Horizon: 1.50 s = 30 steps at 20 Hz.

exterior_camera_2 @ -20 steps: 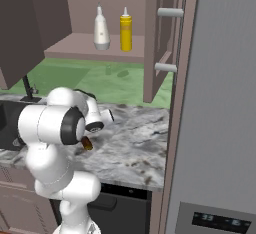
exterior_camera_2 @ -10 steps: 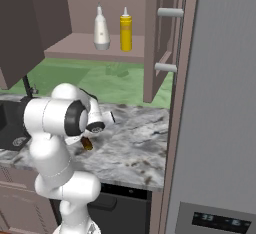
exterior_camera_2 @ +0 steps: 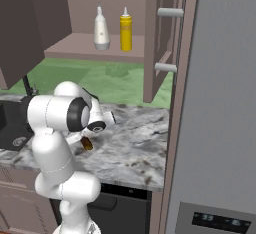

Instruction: There are various items on the counter. Only move the condiments/shakers into the cabinet.

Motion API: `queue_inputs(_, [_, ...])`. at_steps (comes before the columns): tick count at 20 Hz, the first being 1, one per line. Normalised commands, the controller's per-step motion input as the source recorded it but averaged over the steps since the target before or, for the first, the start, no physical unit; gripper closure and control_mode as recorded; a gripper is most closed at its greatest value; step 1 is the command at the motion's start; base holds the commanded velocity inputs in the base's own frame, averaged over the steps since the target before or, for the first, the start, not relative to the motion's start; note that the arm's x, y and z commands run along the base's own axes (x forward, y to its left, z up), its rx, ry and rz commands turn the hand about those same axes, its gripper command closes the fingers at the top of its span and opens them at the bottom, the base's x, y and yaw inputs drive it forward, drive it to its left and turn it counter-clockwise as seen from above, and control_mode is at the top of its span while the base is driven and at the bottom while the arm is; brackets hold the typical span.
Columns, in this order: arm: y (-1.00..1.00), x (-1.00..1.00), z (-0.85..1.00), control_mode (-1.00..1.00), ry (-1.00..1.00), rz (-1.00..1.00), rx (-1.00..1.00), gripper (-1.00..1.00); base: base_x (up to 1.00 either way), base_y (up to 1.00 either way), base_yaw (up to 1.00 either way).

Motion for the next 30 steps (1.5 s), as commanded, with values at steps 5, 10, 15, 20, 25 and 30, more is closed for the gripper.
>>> queue_inputs(5, [0.27, -0.03, 0.0, -1.0, 0.0, 0.0, -0.01, -1.0, 0.0, 0.0, 0.0])
queue_inputs(10, [0.22, -0.13, 0.0, -1.0, 0.0, 0.0, 0.0, -1.0, 0.0, 0.0, 0.0])
queue_inputs(15, [0.04, -0.01, 0.0, -1.0, 0.0, 0.0, 0.0, -1.0, 0.0, 0.0, 0.0])
queue_inputs(20, [0.01, 0.0, 0.0, -1.0, 0.01, 0.0, 0.0, 1.0, 0.0, 0.0, 0.0])
queue_inputs(25, [0.0, -0.07, 0.09, -1.0, -0.01, 0.0, 0.0, 1.0, 0.0, 0.0, 0.0])
queue_inputs(30, [0.0, -0.47, 0.9, -1.0, -0.15, -0.01, 0.0, 1.0, 0.0, 0.0, 0.0])
